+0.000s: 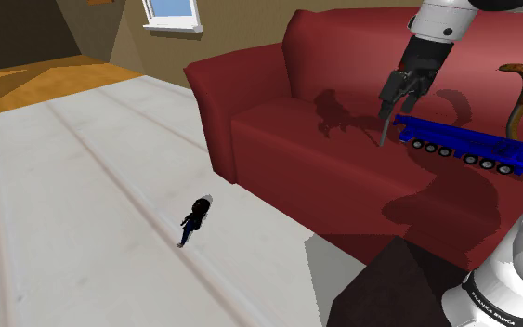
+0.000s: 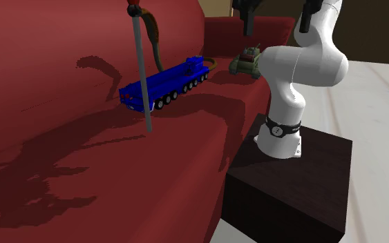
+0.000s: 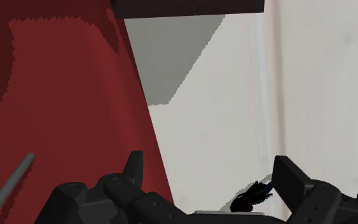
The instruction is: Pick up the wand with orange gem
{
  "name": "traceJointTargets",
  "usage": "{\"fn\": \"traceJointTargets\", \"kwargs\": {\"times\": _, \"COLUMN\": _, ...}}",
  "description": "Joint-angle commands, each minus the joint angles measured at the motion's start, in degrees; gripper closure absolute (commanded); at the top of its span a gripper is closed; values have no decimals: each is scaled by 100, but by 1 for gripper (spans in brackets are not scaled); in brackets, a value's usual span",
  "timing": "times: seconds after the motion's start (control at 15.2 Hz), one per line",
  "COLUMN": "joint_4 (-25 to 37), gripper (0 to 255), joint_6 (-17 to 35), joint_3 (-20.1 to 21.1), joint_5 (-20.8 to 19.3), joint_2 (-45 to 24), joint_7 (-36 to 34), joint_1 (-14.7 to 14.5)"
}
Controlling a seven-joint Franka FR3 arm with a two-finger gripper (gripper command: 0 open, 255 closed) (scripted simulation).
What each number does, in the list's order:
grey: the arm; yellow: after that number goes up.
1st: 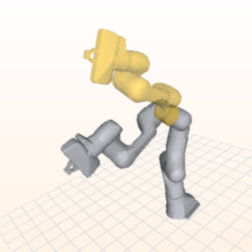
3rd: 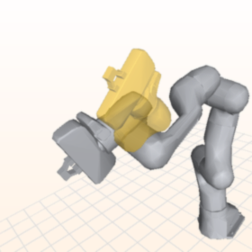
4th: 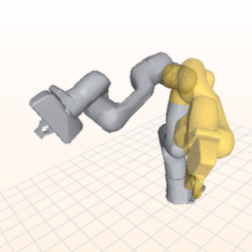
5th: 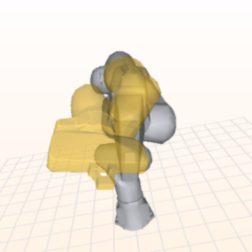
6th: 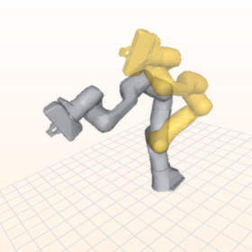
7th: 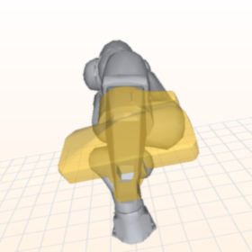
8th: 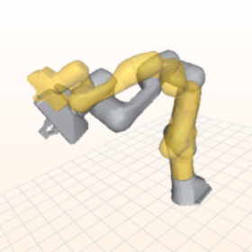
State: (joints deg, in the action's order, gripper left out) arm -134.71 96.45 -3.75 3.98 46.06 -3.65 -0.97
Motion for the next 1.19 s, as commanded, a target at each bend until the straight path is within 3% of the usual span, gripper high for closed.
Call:
{"fn": "traceJointTargets", "kwargs": {"times": 0.0, "joint_4": 0, "gripper": 0, "joint_6": 0, "joint_3": 0, "joint_5": 0, "joint_2": 0, "joint_7": 0, "joint_1": 0}}
{"fn": "traceJointTargets", "kwargs": {"times": 0.59, "joint_4": 1830, "gripper": 0, "joint_6": -639, "joint_3": -687, "joint_5": -561, "joint_2": -1628, "joint_7": 611, "joint_1": 289}}
{"fn": "traceJointTargets", "kwargs": {"times": 1.12, "joint_4": 3930, "gripper": 0, "joint_6": -1401, "joint_3": -1276, "joint_5": -775, "joint_2": -3286, "joint_7": 1242, "joint_1": 492}}
